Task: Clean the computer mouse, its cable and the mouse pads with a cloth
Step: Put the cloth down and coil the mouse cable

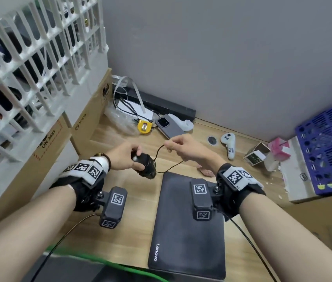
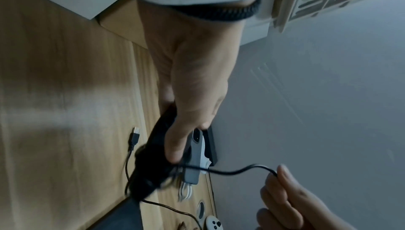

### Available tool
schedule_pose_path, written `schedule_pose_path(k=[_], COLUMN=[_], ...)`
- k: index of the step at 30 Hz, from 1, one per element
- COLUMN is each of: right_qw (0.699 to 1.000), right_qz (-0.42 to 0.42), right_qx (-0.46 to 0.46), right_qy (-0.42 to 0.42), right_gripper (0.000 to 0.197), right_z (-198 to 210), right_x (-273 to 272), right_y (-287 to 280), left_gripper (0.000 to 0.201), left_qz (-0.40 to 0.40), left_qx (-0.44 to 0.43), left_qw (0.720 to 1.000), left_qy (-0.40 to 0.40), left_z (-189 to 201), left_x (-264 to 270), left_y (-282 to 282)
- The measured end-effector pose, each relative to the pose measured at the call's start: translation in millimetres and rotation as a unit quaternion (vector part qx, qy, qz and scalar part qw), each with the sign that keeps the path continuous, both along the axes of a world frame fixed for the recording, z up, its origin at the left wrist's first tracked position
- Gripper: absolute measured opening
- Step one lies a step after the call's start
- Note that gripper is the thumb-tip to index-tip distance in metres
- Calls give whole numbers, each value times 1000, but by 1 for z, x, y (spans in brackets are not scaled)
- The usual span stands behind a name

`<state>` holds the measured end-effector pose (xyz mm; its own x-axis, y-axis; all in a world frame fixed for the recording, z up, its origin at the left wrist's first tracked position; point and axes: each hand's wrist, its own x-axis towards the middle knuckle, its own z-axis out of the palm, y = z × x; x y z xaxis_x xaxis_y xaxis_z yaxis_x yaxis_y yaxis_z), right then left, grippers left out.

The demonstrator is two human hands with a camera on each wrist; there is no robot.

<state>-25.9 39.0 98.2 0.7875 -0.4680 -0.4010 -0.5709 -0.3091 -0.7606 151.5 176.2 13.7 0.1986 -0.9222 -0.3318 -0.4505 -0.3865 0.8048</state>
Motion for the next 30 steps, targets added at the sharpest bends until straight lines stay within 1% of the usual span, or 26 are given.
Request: schedule_pose_path(k=[1, 2, 3, 4, 5, 7, 8, 9, 10, 11, 12, 13, 15, 16, 17, 18, 19, 21, 23, 25, 26, 28, 30], right_qw=[1000, 999, 998, 997, 996, 994, 991, 989, 989, 991, 994, 996, 997, 998, 998, 999, 1000, 1000, 1000, 1000, 999, 993, 986], right_qz=[-21, -42, -61, -75, -84, -94, -99, -106, -109, -102, -83, -54, -13, -9, -12, -15, -12, 2, 12, -2, -17, -39, -54], right_qx=[-1, -1, 1, 5, 11, 38, 55, 66, 68, 69, 71, 76, 74, 68, 57, 37, 12, -24, -25, -1, 25, 87, 116], right_qy=[-12, -21, -27, -30, -32, -51, -66, -74, -67, -49, -27, -7, 17, 18, 13, 5, 0, 1, 3, -3, -20, -70, -104], right_gripper=[35, 34, 34, 33, 32, 30, 30, 33, 36, 40, 41, 41, 37, 36, 37, 38, 39, 41, 40, 40, 40, 43, 42], right_z=[-3, -6, -11, -15, -21, -33, -37, -42, -45, -48, -49, -51, -46, -40, -33, -25, -17, -6, 0, 0, -1, -4, -8], right_x=[-2, -4, -6, -10, -12, -16, -16, -16, -14, -14, -14, -15, -17, -17, -16, -15, -15, -15, -18, -22, -25, -27, -26], right_y=[-3, -5, -7, -6, -5, 3, 8, 14, 21, 27, 33, 39, 44, 43, 40, 35, 29, 18, 10, 6, 6, 9, 13], left_gripper=[40, 42, 43, 46, 49, 60, 62, 62, 60, 55, 49, 44, 43, 45, 45, 44, 43, 40, 40, 42, 45, 50, 61], left_qz=[-31, -46, -48, -41, -25, 20, 49, 84, 129, 174, 216, 250, 296, 291, 269, 237, 201, 126, 55, -1, -17, -22, -9], left_qx=[-8, -18, -37, -60, -95, -164, -186, -208, -224, -237, -247, -250, -225, -206, -182, -160, -139, -113, -103, -95, -94, -95, -100], left_qw=[999, 996, 989, 976, 955, 891, 862, 841, 832, 829, 833, 844, 887, 909, 927, 941, 952, 964, 962, 947, 938, 917, 891], left_qy=[27, 72, 132, 203, 281, 422, 469, 492, 491, 475, 446, 404, 273, 217, 186, 180, 185, 206, 248, 306, 334, 388, 443], left_z=[5, 9, 14, 20, 26, 33, 34, 37, 37, 37, 36, 36, 31, 28, 23, 19, 18, 22, 29, 36, 39, 41, 39], left_x=[-1, -1, -3, -5, -8, -11, -11, -12, -12, -13, -13, -13, -11, -9, -7, -7, -9, -16, -20, -20, -19, -17, -18], left_y=[2, 5, 8, 11, 13, 12, 10, 8, 5, 1, -3, -6, -10, -11, -11, -11, -9, -6, -5, -3, -2, 1, 4])
